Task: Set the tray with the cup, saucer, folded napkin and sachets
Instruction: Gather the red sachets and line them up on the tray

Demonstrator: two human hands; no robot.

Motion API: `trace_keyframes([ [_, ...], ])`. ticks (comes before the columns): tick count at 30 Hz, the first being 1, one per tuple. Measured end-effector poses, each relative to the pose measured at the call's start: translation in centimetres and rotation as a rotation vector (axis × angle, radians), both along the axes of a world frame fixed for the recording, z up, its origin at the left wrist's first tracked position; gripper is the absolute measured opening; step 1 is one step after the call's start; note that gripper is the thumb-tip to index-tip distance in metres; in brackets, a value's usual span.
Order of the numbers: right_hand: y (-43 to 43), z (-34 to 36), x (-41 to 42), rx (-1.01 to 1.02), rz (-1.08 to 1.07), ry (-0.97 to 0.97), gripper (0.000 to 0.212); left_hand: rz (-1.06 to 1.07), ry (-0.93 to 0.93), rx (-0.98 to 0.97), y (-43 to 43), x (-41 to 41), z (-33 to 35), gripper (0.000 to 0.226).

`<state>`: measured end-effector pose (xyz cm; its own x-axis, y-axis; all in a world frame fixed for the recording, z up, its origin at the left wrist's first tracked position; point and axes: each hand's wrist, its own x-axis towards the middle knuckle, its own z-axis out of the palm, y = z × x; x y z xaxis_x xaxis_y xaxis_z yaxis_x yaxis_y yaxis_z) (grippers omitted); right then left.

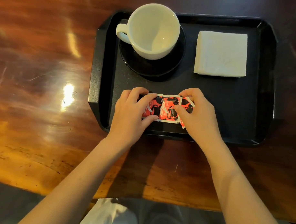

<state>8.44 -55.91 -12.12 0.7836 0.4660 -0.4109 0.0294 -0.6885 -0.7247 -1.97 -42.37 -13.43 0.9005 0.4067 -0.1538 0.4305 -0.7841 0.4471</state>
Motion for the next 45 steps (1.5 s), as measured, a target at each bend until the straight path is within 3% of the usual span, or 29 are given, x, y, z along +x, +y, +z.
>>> trace_keyframes([
  [10, 0.4, -0.3, -0.4, -0.125, 0.072, -0.163, 0.033, -0.126, -0.031, 0.084, 0.1, 0.2, -0.4, 0.074],
  [16, -1.5, 0.3, 0.5, -0.001, -0.052, 0.014, 0.031, -0.114, -0.023, 0.072, -0.1, 0.5, -0.5, 0.070],
  [20, -3.5, 1.7, 0.7, 0.161, -0.198, 0.190, 0.044, -0.124, -0.020, 0.076, 0.0, 0.6, -0.5, 0.069],
  [24, -3.9, 1.8, 0.4, 0.206, -0.161, 0.208, 0.055, -0.132, -0.009, 0.080, 0.1, 0.5, -0.5, 0.072],
  [31, -2.5, 0.5, 0.0, 0.107, 0.047, 0.116, 0.070, -0.122, 0.001, 0.078, 0.0, 0.6, -0.4, 0.073],
  [38, -2.8, -0.3, -0.3, -0.172, 0.267, -0.256, 0.075, -0.113, -0.002, 0.069, -0.2, 0.6, -0.4, 0.072],
  [45, -3.3, -0.4, 0.0, -0.211, 0.340, -0.263, 0.084, -0.123, -0.004, 0.069, -0.1, 0.5, -0.4, 0.072],
])
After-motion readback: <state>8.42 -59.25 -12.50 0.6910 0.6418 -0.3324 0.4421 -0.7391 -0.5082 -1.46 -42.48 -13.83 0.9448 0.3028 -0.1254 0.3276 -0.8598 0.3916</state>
